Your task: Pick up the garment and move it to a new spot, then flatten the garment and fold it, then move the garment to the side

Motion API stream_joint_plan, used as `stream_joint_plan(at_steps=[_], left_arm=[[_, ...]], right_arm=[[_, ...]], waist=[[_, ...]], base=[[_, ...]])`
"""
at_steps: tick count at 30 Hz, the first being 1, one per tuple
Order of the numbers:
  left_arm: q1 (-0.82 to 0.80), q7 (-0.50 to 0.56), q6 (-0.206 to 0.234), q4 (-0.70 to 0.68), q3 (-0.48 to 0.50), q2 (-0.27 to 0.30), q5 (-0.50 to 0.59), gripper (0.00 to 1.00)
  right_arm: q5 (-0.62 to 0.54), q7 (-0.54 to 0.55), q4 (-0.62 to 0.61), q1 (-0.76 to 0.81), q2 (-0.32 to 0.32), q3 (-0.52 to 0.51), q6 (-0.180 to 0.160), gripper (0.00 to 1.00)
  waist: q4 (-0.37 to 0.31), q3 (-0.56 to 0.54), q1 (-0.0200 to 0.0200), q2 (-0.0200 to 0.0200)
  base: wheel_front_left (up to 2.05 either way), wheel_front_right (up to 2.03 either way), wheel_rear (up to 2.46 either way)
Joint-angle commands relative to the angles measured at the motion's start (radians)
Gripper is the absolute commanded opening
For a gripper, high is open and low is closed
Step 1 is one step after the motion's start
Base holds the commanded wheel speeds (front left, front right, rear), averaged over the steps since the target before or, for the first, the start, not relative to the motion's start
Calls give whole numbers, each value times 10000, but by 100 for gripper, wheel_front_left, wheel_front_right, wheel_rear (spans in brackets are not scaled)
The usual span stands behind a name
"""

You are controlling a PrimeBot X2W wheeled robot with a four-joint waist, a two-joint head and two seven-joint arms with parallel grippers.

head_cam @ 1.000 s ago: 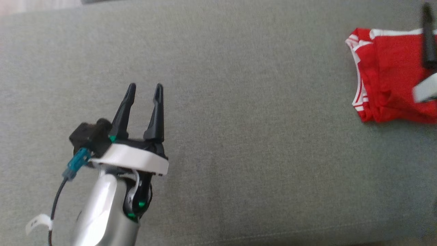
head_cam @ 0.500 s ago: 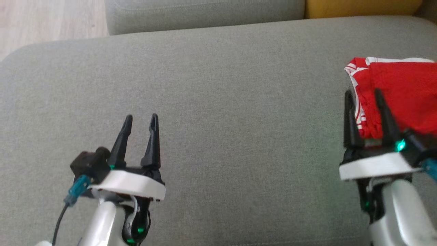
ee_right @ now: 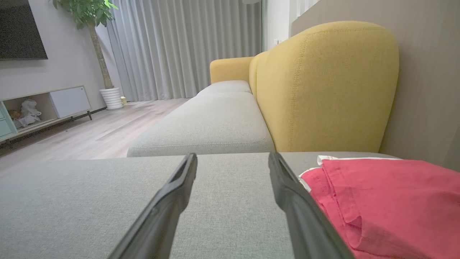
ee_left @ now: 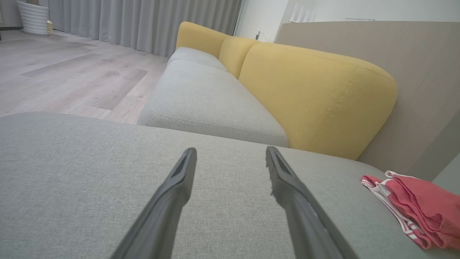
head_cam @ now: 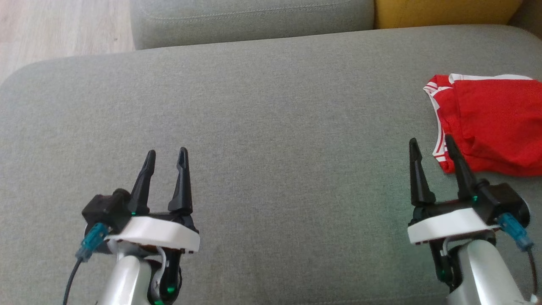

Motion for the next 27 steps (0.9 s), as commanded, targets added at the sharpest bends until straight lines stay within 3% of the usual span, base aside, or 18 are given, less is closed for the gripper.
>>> stream_joint_plan(at_steps=[1, 6, 17, 27], left_arm=[[-192, -122, 77, -383, 319, 72, 78, 100], [-212, -122, 97, -396, 229, 72, 376, 100], [-99, -122, -252, -258, 421, 72, 11, 100], [-29, -122, -285, -78, 486, 72, -139, 100]], right_arm=[[-79, -139, -245, -149, 38, 298, 65, 100], [-75, -164, -47, -172, 41, 394, 65, 100], [159, -193, 110, -279, 42, 594, 65, 100], [215, -204, 126, -334, 43, 714, 65, 100]], waist=[[13, 8, 1, 0], [14, 10, 1, 0], [-32, 32, 1, 0], [-35, 9, 1, 0]], base=[[0, 0, 0], [0, 0, 0], [0, 0, 0], [0, 0, 0]])
